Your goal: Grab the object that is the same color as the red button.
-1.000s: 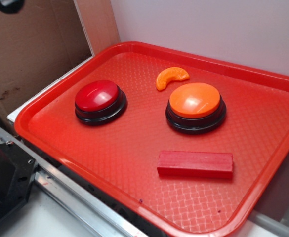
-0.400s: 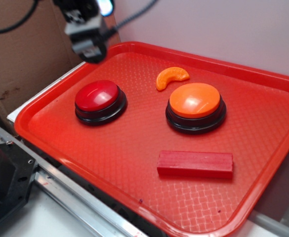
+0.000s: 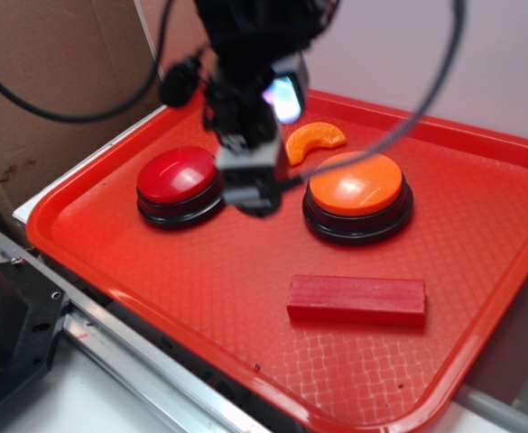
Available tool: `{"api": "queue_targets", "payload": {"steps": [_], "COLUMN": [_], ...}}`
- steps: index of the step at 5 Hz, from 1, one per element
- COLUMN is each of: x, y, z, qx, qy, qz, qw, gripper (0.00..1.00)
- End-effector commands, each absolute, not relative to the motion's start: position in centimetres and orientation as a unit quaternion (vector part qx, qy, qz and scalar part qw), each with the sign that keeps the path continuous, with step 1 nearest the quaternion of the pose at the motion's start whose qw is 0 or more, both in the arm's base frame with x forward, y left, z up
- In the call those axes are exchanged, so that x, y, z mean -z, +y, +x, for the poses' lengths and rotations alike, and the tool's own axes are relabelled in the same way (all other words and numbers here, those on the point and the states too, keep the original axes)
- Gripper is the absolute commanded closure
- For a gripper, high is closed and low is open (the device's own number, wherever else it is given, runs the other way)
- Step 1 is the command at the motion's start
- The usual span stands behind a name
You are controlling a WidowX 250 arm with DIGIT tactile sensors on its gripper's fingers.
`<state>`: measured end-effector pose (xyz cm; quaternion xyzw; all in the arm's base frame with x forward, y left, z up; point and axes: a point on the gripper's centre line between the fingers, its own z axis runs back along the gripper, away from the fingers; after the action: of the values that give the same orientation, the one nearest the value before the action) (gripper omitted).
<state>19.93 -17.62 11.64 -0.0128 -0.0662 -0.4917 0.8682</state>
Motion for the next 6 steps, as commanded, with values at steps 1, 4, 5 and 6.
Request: {"api": "queue_targets", "payload": {"steps": [1,4,5,6], "x": [-8.5,-2.6,-1.5,-1.5], "y": [-20.1,-22.3,-22.9,-23.0], "z": [20.5,21.4,21.4,21.3], "qx": [0.519,0.561,0.567,0.565], "qy": [-0.071,-0.053,-0.042,-0.050], "qz": [-0.023,-0.035,-0.027,-0.023], "qw": [0.852,0.826,0.822,0.823], "gripper": [0.00,0.00,0.00,1.00]}}
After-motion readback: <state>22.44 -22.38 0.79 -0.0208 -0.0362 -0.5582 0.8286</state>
